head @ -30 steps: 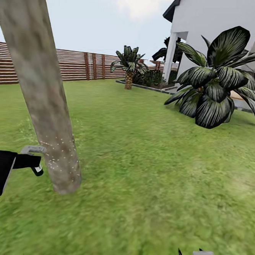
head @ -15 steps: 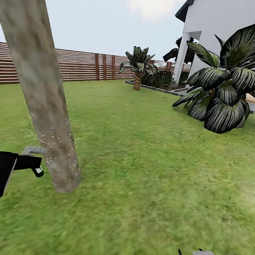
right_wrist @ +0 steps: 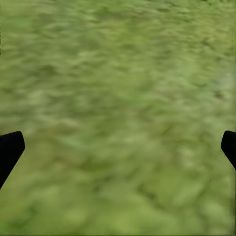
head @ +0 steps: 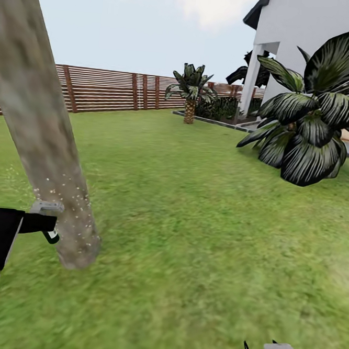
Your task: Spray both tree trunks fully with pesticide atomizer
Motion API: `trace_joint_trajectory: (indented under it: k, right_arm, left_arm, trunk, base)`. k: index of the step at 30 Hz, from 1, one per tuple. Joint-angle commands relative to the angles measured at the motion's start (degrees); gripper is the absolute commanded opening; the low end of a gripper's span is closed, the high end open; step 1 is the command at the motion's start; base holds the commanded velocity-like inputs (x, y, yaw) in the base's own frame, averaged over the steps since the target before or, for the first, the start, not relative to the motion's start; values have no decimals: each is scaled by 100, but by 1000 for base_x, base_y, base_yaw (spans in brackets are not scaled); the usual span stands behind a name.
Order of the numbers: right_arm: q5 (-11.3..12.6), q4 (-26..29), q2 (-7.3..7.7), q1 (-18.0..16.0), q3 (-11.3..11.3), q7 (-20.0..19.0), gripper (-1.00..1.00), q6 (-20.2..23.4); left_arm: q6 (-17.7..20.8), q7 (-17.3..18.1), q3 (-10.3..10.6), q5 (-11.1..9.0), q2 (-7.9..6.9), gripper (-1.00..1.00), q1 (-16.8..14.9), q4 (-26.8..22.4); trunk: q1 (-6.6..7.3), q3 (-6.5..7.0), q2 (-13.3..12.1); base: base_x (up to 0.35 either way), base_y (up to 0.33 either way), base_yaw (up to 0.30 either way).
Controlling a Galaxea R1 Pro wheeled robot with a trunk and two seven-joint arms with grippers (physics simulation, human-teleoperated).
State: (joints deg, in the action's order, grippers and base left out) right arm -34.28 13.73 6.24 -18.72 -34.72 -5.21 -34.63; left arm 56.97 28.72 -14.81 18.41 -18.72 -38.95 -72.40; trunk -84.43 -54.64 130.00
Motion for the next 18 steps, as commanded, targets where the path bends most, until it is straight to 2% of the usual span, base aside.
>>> trace_joint_trajectory:
  k: [1, 3, 5, 8, 11, 14, 16, 18]
  right_arm:
    - [0, -1, 0, 0, 0, 0, 100, 0]
    - [-2, -2, 0, 0, 0, 1, 100, 0]
    - [-4, -2, 0, 0, 1, 0, 100, 0]
    - [-3, -2, 0, 0, 1, -2, 100, 0]
    - [-4, -10, -7, 0, 1, -6, 100, 0]
    - [-1, -11, -9, 0, 1, -7, 100, 0]
    - [-13, -14, -14, 0, 6, -7, 100, 16]
    - [-30, -18, -17, 0, 13, -14, 100, 24]
  left_arm:
    - [-2, 2, 9, 5, 4, -100, 7, 13]
    - [-2, 2, 7, 2, 7, -100, 40, 33]
    - [-40, 2, -25, -3, 8, -100, 229, 40]
    - [-69, 6, -38, -7, 9, -100, 319, 60]
    - [-94, 22, -31, -16, 8, -100, 537, 81]
    - [-124, 41, -28, -23, 8, -100, 604, 116]
    - [-283, 50, -32, -28, 6, -100, 792, 172]
    - [-714, 66, -20, -56, 24, -100, 1108, 223]
  trunk:
    - [0, 0, 0]
    - [0, 0, 0]
    - [0, 0, 0]
    - [0, 0, 0]
    - [0, 0, 0]
    - [0, 0, 0]
    - [0, 0, 0]
    - [0, 0, 0]
  base:
    - [-112, -257, 261]
    - [-203, -214, 271]
    - [-296, -118, 277]
    - [-326, -31, 278]
    - [-335, -2, 261]
    - [-337, 0, 87]
    - [-339, 0, 15]
    - [-339, 0, 4]
